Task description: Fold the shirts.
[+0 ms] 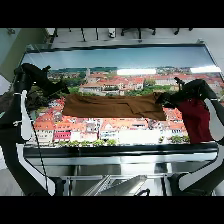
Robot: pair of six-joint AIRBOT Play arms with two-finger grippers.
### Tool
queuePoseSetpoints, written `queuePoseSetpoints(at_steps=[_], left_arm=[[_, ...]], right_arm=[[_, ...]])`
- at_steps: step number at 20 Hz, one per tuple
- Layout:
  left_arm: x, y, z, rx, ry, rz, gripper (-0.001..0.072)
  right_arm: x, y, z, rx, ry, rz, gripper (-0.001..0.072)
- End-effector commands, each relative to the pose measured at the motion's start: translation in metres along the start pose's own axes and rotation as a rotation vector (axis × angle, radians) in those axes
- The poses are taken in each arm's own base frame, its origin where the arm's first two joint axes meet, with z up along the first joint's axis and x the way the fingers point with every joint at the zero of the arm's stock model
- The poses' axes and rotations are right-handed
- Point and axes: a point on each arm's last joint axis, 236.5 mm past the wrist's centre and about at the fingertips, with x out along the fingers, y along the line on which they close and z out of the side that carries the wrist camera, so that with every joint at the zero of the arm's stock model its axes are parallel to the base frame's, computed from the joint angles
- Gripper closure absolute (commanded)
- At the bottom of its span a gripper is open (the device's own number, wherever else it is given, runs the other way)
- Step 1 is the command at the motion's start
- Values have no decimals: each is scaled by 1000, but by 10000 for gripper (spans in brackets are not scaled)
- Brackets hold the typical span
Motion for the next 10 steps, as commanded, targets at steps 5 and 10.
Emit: queuePoseSetpoints(at_steps=[5,10], left_arm=[[-21,-21,-24,-22,70,-74,689],[-23,-81,-16,122,-46,-94,690]], right_arm=[[20,-7,16,2,-51,14,357],[26,-5,17,-39,-50,11,694]])
